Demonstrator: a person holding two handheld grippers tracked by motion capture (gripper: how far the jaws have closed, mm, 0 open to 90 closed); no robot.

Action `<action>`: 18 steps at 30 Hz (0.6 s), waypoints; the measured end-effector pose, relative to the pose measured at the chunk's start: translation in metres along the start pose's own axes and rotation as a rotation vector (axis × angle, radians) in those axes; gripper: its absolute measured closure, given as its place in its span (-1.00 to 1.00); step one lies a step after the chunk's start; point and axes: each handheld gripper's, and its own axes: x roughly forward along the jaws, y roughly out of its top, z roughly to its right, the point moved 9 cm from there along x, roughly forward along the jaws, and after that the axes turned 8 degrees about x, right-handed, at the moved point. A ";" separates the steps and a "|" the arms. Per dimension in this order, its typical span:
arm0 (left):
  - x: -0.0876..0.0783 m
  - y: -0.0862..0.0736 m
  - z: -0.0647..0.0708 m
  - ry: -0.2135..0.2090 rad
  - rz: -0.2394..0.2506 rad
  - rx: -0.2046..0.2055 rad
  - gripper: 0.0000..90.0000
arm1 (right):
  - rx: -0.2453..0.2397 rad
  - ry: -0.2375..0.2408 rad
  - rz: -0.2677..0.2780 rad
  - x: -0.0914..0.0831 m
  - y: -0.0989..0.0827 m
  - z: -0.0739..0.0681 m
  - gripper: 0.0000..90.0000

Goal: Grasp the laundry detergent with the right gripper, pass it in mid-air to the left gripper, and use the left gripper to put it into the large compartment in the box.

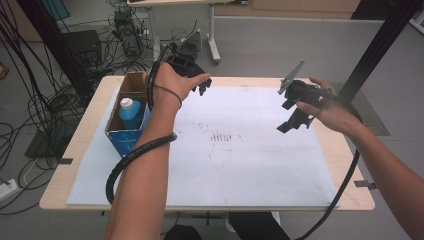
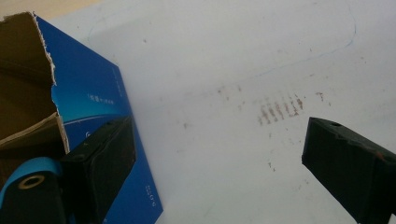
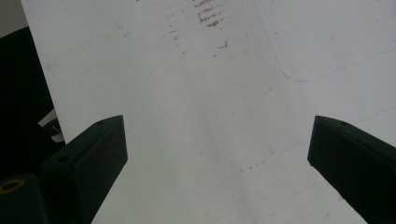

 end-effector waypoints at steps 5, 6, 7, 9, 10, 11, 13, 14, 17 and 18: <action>-0.002 0.002 0.000 0.014 0.014 0.010 -0.77 | 0.005 0.000 0.004 0.000 0.000 -0.001 -0.90; -0.003 0.003 0.000 0.016 0.026 0.011 -0.76 | 0.005 0.000 0.004 0.000 0.000 -0.001 -0.90; -0.003 0.003 0.000 0.013 0.025 0.010 -0.76 | 0.005 -0.001 0.002 0.000 0.000 -0.001 -0.89; -0.003 0.002 0.000 0.014 0.020 0.009 -0.76 | 0.006 -0.001 0.004 0.000 0.000 -0.001 -0.89; -0.003 0.002 0.000 0.014 0.017 0.012 -0.76 | 0.006 0.000 0.003 0.000 0.000 -0.001 -0.89; -0.003 0.001 0.000 0.012 0.017 0.010 -0.76 | 0.006 -0.001 0.003 0.000 0.000 -0.001 -0.90; -0.002 0.000 -0.001 0.011 0.016 0.009 -0.76 | 0.006 -0.002 0.000 0.000 0.000 -0.001 -0.89; -0.002 0.000 -0.001 0.011 0.016 0.007 -0.76 | 0.004 -0.002 -0.001 0.001 0.000 -0.001 -0.89; -0.002 0.000 -0.001 0.010 0.017 0.007 -0.76 | 0.005 0.000 -0.003 0.001 0.000 -0.002 -0.89; -0.003 -0.001 -0.001 0.010 0.016 0.008 -0.76 | 0.002 0.000 -0.002 0.001 0.000 -0.002 -0.90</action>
